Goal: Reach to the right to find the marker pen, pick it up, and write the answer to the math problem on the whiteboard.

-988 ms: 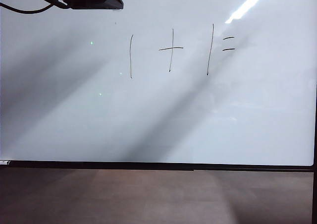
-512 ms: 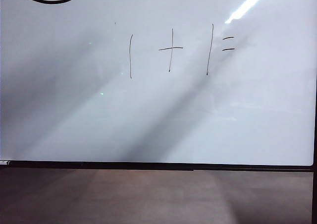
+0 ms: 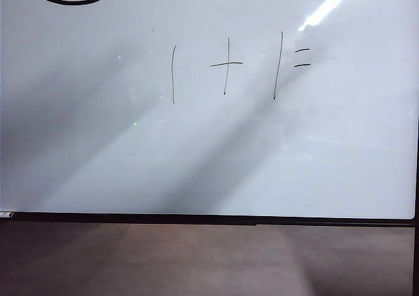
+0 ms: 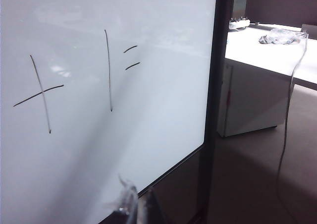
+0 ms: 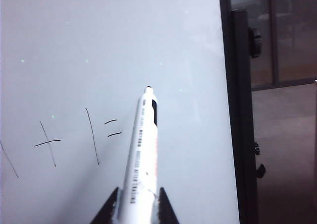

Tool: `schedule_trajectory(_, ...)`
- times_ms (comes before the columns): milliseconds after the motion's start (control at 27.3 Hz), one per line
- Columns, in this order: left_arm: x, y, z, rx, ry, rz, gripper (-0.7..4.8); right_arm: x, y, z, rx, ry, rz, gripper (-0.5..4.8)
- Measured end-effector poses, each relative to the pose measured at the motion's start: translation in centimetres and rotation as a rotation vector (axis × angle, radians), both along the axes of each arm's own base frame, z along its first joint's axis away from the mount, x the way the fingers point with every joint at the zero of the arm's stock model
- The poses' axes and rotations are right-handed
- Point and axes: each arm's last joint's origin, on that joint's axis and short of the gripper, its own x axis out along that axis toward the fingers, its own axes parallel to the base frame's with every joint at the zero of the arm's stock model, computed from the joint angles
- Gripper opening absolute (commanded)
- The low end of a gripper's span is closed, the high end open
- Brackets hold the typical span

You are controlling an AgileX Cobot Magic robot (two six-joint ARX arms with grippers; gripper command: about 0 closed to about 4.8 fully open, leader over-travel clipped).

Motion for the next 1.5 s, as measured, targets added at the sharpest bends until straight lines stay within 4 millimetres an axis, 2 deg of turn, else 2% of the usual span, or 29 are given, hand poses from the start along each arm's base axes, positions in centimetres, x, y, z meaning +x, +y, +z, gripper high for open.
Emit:
schedule_trajectory(146, 0.3, 0.3, 0.0, -0.001, -0.001, 0.015, 0.27, 1.1, -0.4, 0.1, 0.000, 0.021, 0.000, -0.05)
schedule_trajectory(366, 0.4, 0.5, 0.0, -0.001, -0.001, 0.025, 0.27, 5.1, -1.5, -0.2, 0.009, 0.093, 0.129, -0.05)
schedule_trajectory(549, 1.0, 1.0, 0.0, -0.001, 0.000, 0.050, 0.27, 7.0, -1.9, -0.6, 0.010, 0.117, 0.194, -0.05)
schedule_trajectory(878, 1.7, 1.8, 0.0, -0.001, -0.001, 0.095, 0.27, 10.9, -0.6, -1.2, -0.098, 0.088, 0.324, -0.06)
schedule_trajectory(1024, 1.7, 1.8, 0.0, -0.001, -0.001, 0.095, 0.27, 12.9, -0.2, -1.8, -0.101, 0.084, 0.317, -0.05)
schedule_trajectory(1354, 1.7, 1.8, 0.0, -0.001, -0.001, 0.094, 0.27, 17.8, 0.6, -4.1, -0.115, 0.049, 0.375, -0.05)
schedule_trajectory(1500, 1.7, 1.8, 0.0, -0.001, -0.001, 0.095, 0.27, 19.2, 0.4, -5.2, -0.129, 0.039, 0.369, -0.05)
